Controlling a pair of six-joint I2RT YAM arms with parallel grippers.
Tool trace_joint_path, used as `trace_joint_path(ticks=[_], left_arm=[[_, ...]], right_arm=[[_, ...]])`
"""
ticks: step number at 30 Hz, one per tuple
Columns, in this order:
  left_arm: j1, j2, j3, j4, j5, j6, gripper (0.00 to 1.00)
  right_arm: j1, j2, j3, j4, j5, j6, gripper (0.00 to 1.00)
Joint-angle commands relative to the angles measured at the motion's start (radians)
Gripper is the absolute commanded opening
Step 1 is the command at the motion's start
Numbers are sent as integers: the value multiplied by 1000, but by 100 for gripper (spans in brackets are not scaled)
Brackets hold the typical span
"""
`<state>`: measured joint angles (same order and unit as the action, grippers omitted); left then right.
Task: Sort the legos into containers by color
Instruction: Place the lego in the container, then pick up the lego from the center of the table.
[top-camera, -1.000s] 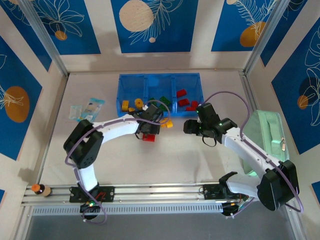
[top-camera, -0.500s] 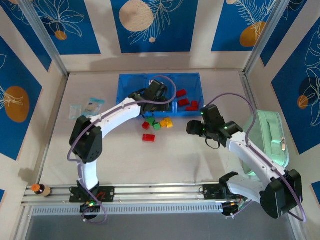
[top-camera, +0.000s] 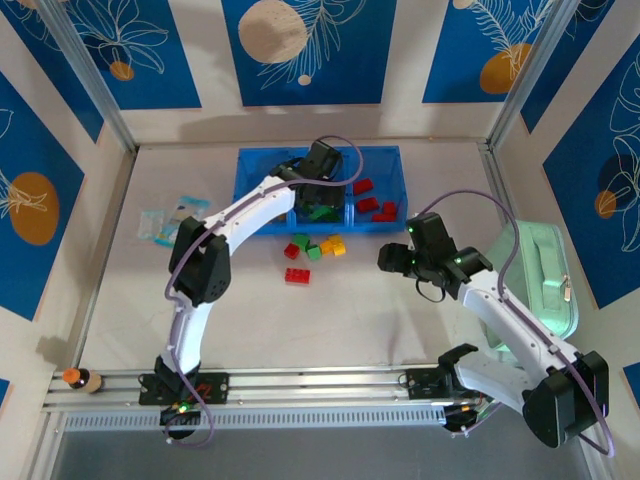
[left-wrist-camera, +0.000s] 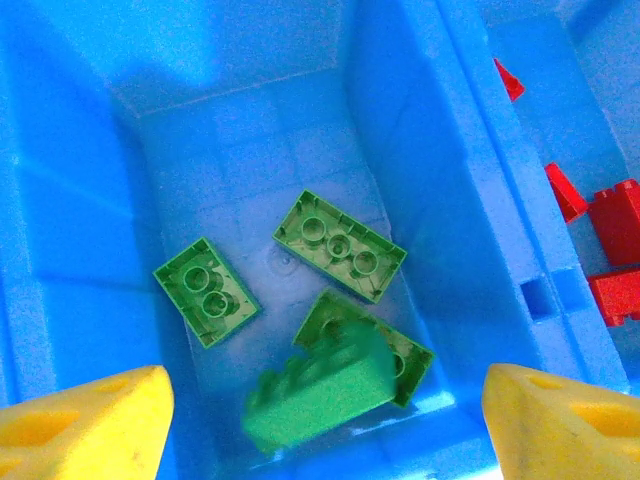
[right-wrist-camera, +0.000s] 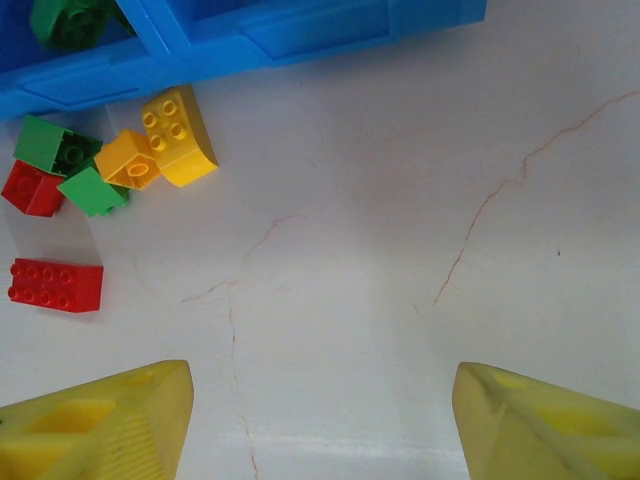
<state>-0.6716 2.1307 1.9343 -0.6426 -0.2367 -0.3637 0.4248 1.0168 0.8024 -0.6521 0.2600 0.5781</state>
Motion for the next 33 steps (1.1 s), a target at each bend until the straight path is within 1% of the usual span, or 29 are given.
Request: trace_joint_path(ticks=[1, 6, 9, 12, 15, 16, 20, 26, 33], left_arm=[[4, -105, -105, 21, 19, 5, 81], [2, -284, -391, 162, 75, -27, 79], [1, -368, -551, 235, 86, -40, 78], [2, -414, -665, 270, 83, -49, 75], [3, -429, -738, 290, 86, -58, 68], [4, -429, -758, 298, 91, -60, 66], [10, -404, -806, 327, 132, -65, 67], [18, -345, -808, 326, 116, -55, 67], [24, -281, -773, 284, 96, -41, 65]], right_arm=[[-3, -26, -21, -22, -19, 19, 70], [-3, -24, -35, -5, -31, 21, 70], [0, -18, -40, 8, -38, 27, 70], [7, -11, -43, 21, -44, 35, 70], [17, -2, -43, 25, -43, 40, 70], [21, -1, -43, 25, -41, 41, 70], [29, -1, -45, 20, -32, 46, 70], [31, -7, -59, 17, -27, 48, 69], [29, -8, -70, 19, -22, 48, 69]])
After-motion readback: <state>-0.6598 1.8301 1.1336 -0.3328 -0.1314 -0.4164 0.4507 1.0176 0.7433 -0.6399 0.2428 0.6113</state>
